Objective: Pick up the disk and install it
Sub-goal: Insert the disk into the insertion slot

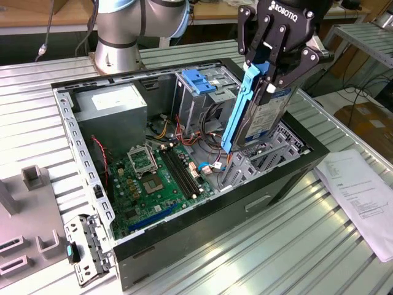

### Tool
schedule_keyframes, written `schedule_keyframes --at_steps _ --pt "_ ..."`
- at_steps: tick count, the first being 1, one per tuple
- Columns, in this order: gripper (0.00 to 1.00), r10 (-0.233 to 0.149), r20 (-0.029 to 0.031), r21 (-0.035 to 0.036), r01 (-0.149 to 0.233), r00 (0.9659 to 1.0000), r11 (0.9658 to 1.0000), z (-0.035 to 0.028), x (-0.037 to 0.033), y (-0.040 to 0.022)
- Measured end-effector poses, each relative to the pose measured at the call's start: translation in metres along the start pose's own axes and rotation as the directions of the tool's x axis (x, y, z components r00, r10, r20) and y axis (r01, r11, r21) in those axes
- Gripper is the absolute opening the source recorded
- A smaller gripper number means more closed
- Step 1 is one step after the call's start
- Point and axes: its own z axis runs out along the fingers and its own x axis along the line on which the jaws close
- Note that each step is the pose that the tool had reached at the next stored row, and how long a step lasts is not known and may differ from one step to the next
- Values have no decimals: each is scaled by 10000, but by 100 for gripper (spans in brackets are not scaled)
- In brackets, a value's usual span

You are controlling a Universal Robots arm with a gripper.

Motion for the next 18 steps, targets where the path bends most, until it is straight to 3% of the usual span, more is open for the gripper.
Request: schedule_keyframes --at_steps 1,2,9,18 --pt "37 0 -2 0 0 10000 10000 10 10 -96" --pt "37 0 -2 0 0 10000 10000 13 12 -123" --pt "37 0 -2 0 0 10000 10000 25 19 -220" --pt "37 0 -1 0 0 10000 10000 26 19 -232"
